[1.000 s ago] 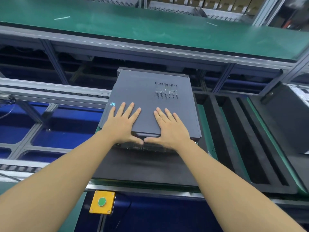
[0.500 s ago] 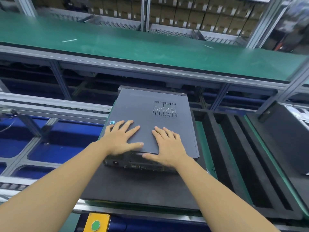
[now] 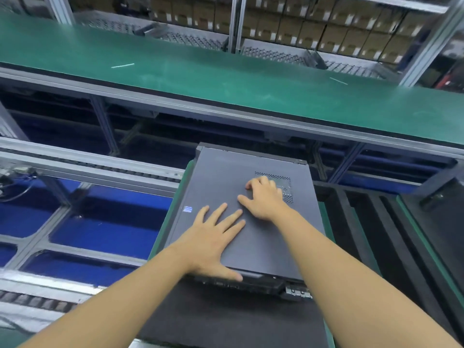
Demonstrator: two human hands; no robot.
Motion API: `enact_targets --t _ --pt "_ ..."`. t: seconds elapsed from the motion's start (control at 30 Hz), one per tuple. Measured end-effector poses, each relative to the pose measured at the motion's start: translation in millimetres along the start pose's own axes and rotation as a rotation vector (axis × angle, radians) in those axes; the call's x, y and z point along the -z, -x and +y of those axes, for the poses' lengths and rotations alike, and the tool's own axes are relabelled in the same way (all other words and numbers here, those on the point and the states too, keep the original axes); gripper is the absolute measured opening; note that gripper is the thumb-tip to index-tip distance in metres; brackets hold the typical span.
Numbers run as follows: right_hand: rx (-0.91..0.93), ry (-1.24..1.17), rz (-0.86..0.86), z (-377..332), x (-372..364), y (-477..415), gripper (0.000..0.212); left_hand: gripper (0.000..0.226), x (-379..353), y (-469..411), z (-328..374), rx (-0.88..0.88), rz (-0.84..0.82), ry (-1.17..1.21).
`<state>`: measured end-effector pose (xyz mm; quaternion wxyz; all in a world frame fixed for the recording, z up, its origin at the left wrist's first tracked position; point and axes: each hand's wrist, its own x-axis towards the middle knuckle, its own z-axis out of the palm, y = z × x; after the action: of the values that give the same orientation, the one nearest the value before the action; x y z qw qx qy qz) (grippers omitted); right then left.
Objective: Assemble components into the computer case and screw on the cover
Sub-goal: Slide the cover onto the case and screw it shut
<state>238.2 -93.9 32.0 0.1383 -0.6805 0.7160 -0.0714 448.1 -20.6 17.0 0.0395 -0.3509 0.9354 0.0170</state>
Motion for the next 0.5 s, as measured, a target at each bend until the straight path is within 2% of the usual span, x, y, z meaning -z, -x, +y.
enact_targets --t 0.2,0.33,0.43,0.5 --pt "-0.009 -0.013 0.047 -6.1 -3.2 -34.7 0.048 0.115 2.4 -3.5 3.3 -0.023 0.006 0.017" --pt "-0.023 -0.036 0.053 9.8 3.5 -59.3 0.055 0.101 9.3 -15.4 2.9 -0.023 0.062 0.132" --pt "-0.025 -0.023 0.059 28.1 10.4 -76.7 0.061 0.084 14.9 -21.1 6.4 0.059 0.132 0.138" --pt "-0.025 -0.013 0.059 40.5 15.9 -89.5 0.065 0.075 14.4 -19.8 14.7 0.217 0.166 0.114"
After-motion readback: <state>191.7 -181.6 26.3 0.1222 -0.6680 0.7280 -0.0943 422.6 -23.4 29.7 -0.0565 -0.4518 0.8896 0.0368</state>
